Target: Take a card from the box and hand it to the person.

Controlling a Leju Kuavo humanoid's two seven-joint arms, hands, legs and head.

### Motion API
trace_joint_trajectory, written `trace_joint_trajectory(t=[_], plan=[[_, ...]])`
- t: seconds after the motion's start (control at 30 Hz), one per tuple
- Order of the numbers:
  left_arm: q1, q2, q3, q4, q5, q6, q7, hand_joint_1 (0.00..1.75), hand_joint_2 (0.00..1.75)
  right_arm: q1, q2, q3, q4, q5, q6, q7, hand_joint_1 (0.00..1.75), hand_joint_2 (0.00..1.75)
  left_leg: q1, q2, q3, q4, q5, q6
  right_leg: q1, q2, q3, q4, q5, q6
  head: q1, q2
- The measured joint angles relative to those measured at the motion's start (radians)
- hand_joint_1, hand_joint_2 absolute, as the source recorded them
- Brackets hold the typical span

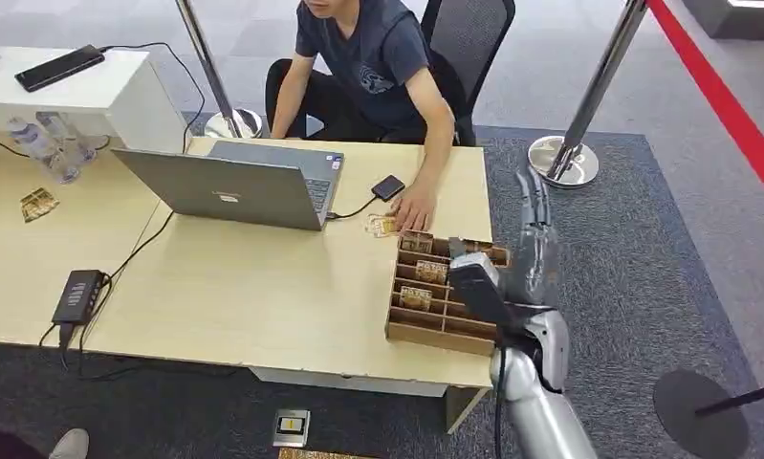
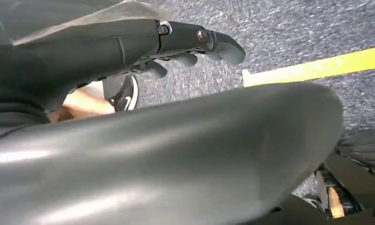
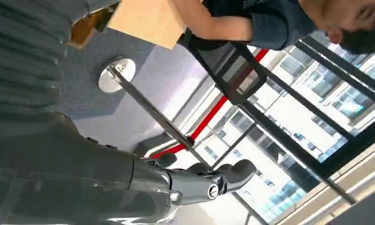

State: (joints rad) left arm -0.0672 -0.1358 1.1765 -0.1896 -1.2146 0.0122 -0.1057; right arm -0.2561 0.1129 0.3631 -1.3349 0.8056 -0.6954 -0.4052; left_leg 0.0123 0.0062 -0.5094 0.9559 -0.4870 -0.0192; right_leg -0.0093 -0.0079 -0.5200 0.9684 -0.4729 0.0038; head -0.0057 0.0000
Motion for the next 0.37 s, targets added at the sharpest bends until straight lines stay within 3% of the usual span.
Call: trace_joint_trajectory(t=[0.13, 0.37], plan=[[0.004, -0.003, 0.011, 0.0, 0.012, 0.009, 0.0, 0.0, 0.0, 0.139, -0.003, -0.084, -0.074, -0.043, -0.001, -0.033, 0.0, 0.0, 0.0, 0.0, 0.0, 0.0, -0.001, -0.001, 0.0, 0.0, 0.0, 0.0, 0.0, 0.0, 0.0, 0.0], [0.009, -0.01, 0.028, 0.0, 0.017, 0.014, 0.018, 0.0, 0.0, 0.332, 0.007, -0.22, -0.124, -0.072, 0.008, 0.06, 0.0, 0.0, 0.0, 0.001, -0.001, 0.0, -0.002, 0.0, 0.0, 0.0, -0.001, -0.001, -0.001, 0.001, 0.0, 0.0]])
